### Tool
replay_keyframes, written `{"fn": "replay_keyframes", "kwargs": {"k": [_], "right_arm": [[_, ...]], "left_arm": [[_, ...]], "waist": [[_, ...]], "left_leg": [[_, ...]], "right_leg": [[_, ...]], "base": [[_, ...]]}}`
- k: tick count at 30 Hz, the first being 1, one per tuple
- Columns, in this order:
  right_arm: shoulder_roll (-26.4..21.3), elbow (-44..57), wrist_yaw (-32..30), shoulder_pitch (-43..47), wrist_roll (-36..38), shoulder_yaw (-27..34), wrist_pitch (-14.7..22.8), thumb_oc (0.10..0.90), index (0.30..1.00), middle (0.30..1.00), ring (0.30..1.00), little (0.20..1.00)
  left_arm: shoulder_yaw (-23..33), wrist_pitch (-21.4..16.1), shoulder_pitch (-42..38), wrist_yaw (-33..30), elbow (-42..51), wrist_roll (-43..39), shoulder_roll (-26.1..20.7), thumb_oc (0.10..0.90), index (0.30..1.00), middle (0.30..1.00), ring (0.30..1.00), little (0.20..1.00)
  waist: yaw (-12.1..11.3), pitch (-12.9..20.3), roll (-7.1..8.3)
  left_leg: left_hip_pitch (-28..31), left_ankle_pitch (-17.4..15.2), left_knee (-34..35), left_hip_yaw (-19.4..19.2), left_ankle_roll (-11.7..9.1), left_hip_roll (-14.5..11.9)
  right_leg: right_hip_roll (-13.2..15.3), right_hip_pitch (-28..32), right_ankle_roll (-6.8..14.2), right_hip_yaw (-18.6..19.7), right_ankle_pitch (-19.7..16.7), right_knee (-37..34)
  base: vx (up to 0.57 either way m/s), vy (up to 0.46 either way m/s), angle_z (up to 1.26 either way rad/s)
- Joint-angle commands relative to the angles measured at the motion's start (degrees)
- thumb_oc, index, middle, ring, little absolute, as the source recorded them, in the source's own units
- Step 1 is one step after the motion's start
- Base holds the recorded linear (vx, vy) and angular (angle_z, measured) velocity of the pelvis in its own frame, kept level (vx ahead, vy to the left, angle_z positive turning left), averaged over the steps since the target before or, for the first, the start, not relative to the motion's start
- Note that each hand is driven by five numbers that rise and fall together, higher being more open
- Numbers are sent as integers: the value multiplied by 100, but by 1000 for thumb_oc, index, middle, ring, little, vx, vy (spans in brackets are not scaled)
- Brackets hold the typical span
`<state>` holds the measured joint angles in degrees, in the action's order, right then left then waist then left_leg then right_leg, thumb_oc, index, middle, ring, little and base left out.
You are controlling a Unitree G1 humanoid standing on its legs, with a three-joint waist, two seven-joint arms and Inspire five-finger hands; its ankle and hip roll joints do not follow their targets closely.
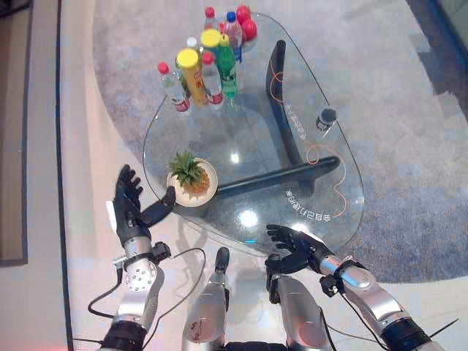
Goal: Pick up the fruit to the plate
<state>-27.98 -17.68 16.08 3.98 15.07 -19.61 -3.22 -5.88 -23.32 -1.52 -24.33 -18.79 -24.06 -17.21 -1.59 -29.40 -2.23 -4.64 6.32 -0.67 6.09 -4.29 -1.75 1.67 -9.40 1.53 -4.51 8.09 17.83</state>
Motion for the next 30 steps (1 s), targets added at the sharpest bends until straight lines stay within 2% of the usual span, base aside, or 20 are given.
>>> {"fn": "replay_keyframes", "kwargs": {"k": [1, 5, 7, 16, 23, 30], "right_arm": [[362, -109, 0, -296, -94, -80, 281, 800, 900, 900, 900, 900], [598, -583, -218, -485, -2, 93, 130, 800, 900, 900, 900, 900], [739, -944, -351, -553, 51, 216, 71, 800, 900, 900, 900, 900], [1082, -3296, -760, -410, 182, 489, 431, 800, 900, 900, 900, 900], [1260, -4370, -833, -311, 307, 643, 552, 800, 900, 900, 900, 900], [1397, -5127, -938, -314, 475, 924, 600, 800, 900, 900, 900, 900]], "left_arm": [[158, -74, 228, 344, -271, -147, -194, 800, 900, 900, 900, 900], [163, 206, 522, 599, -1038, -390, 23, 800, 900, 900, 900, 900], [153, 476, 601, 819, -1547, -672, 152, 800, 900, 900, 900, 900], [246, 1602, 336, 1614, -3908, -900, 466, 800, 900, 900, 900, 900], [429, 1997, 85, 1928, -5102, -1123, 495, 800, 900, 900, 900, 900], [634, 2208, 25, 2042, -5530, -1139, 537, 800, 900, 900, 900, 900]], "waist": [[-82, 1067, 485], [-113, 1406, 500], [-103, 1582, 507], [46, 2123, 444], [166, 2344, 402], [214, 2455, 384]], "left_leg": [[283, -602, -141, -104, 168, 626], [560, -613, 50, -155, 180, 573], [723, -614, 203, -197, 201, 548], [1106, -710, 456, -517, 260, 469], [1208, -761, 563, -658, 283, 425], [1257, -832, 567, -789, 310, 395]], "right_leg": [[-40, 934, 277, 123, -804, -1614], [-26, 1182, 291, 113, -859, -1780], [-27, 1309, 312, 132, -892, -1900], [-24, 1583, 361, 301, -1007, -2227], [-30, 1593, 384, 408, -1014, -2283], [-19, 1583, 390, 450, -1019, -2283]], "base": [[36, -21, 2], [57, -9, 8], [39, -1, 12], [33, 38, -4], [37, 26, -12], [30, 12, -17]]}}
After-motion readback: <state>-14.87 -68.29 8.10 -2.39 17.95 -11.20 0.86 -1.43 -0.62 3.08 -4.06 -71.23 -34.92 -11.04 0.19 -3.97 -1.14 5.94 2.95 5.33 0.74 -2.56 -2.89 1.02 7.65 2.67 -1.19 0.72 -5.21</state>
